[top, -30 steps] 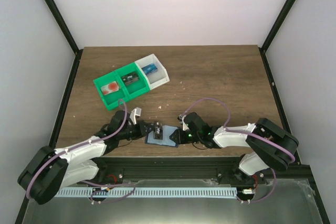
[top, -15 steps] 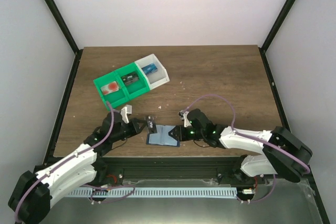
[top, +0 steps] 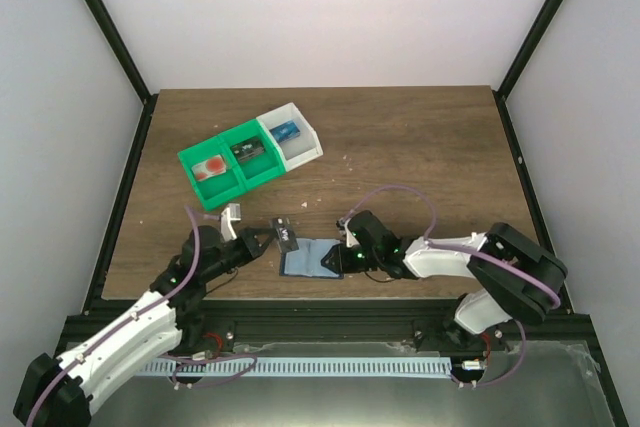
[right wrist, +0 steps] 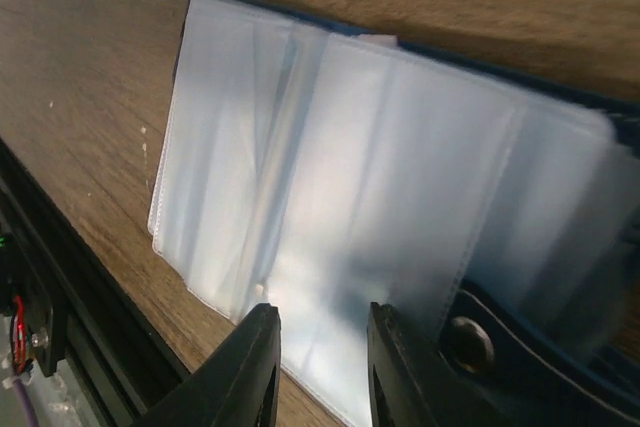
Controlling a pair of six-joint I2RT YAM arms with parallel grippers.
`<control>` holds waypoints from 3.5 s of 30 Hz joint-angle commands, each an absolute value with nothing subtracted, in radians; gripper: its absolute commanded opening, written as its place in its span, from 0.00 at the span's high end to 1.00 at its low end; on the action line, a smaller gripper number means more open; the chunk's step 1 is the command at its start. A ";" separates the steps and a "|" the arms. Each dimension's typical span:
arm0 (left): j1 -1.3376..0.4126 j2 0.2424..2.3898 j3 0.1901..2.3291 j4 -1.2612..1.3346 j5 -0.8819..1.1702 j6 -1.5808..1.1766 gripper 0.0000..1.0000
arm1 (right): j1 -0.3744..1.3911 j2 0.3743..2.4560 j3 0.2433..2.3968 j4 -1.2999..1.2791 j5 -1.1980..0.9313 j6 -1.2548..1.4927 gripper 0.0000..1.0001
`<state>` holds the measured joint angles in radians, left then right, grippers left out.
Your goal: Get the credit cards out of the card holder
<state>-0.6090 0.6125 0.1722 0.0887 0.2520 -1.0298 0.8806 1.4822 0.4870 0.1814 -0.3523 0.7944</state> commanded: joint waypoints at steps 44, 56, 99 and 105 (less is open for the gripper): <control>-0.606 0.486 0.168 0.331 0.675 -1.049 0.49 | 0.878 1.118 0.603 0.116 -0.910 0.545 0.99; -0.606 0.478 0.324 -0.002 0.839 -0.843 0.56 | 0.877 1.121 0.625 -0.085 -1.112 0.389 1.00; -0.606 0.573 0.343 -0.063 0.987 -0.765 1.00 | 0.877 1.198 0.631 -0.014 -1.120 0.456 0.91; -0.606 0.573 0.392 -0.147 0.822 -0.744 1.00 | 0.869 1.164 0.632 -0.009 -1.053 0.527 0.49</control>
